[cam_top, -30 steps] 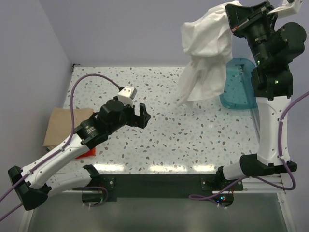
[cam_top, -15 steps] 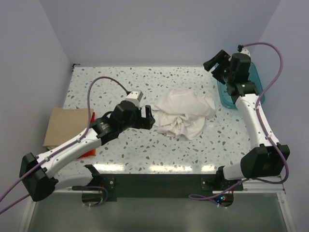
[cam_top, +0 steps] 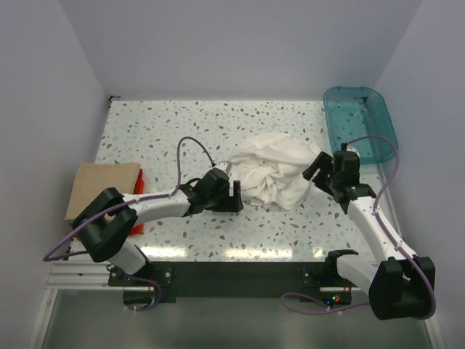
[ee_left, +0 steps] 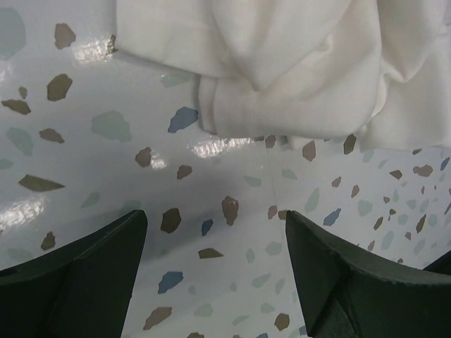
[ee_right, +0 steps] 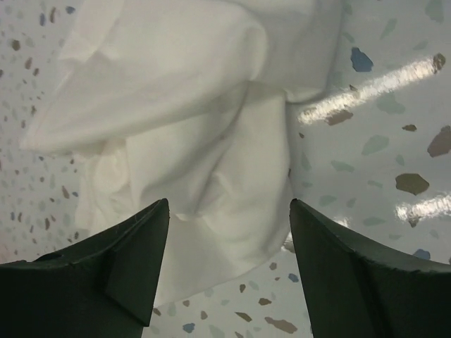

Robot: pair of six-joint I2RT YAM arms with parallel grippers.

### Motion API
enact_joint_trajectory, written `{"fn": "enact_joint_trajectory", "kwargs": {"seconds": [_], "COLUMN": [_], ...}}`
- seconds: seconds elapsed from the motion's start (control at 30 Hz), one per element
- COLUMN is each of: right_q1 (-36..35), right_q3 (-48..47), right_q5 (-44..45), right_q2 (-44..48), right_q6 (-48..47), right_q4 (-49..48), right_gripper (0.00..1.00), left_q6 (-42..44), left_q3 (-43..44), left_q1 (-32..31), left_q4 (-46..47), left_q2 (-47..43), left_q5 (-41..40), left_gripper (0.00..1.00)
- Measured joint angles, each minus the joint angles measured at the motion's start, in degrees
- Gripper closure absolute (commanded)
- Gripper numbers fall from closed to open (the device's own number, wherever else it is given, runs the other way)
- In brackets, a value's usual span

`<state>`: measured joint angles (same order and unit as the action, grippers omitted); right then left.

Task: Fold and stack the t-shirts
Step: Flatten the tshirt out

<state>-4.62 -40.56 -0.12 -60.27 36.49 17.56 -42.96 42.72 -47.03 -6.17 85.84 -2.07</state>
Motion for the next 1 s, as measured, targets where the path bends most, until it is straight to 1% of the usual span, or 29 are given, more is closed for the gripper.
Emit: {"fn": "enact_joint_trajectory", "kwargs": {"seconds": [0.13,0.2,0.3,0.4,0.43,0.53,0.57,0.6,0.63,0.7,0.8,0.87,0.9,1.0], "right_q1": [0.02,0.02,0.02,0.02,0.02,0.02,0.02,0.02,0.02,0.0,-0.68,-2.21,-2.93,-6.36], "right_q3": [4.63,5.07,5.11,5.11,5.16,5.27,5.27,5.27,5.27,5.27,5.27,4.98,4.74,3.87], "right_q5": [1.27,1.4,1.51,1.27,1.01,0.57,0.57,0.52,0.46,0.24,-0.72,-0.87,-1.03,-1.27], "right_q2": [-0.79,-2.12,-5.03,-8.83,-9.97,-12.44,-13.53,-14.27,-15.26,-16.83,-19.37,-21.18,-21.62,-24.59], "right_q6": [-0.68,-0.85,-1.16,-1.14,-1.11,-0.96,-0.92,-0.92,-0.9,-0.79,-0.44,-0.07,0.24,1.27], "right_q4": [-0.48,-1.42,-4.35,-6.75,-7.26,-8.9,-9.49,-9.86,-10.21,-10.88,-12.31,-13.79,-14.47,-16.09], "right_gripper": [0.28,0.28,0.29,0.3,0.31,0.32,0.32,0.32,0.33,0.36,0.4,0.47,0.61,0.81], "left_q6": [-1.05,-1.22,-1.44,-1.68,-1.99,-2.86,-3.02,-3.23,-3.39,-3.85,-4.15,-4.33,-4.37,-4.33], "left_q3": [3.58,6.21,10.32,13.62,14.64,17.14,17.97,18.53,18.97,19.06,16.76,14.05,12.96,11.34], "left_q1": [-0.07,-0.04,-0.07,-0.04,-0.04,-0.04,0.02,0.02,0.15,0.94,4.68,8.83,10.88,16.02], "left_q4": [3.65,4.87,6.08,6.69,6.73,5.84,4.74,3.78,2.58,0.46,-1.88,-3.72,-4.85,-8.0], "left_q2": [6.64,9.62,13.77,17.14,18.08,20.26,20.68,20.74,20.61,19.65,15.34,10.29,7.43,0.04], "left_q5": [0.24,0.09,-0.44,-1.16,-1.4,-2.56,-3.3,-4.13,-5.27,-6.82,-7.89,-8.76,-9.55,-12.02], "left_gripper": [0.16,0.16,0.2,0.36,0.5,0.76,0.86,0.9,0.99,1.0,1.0,1.0,1.0,1.0]}}
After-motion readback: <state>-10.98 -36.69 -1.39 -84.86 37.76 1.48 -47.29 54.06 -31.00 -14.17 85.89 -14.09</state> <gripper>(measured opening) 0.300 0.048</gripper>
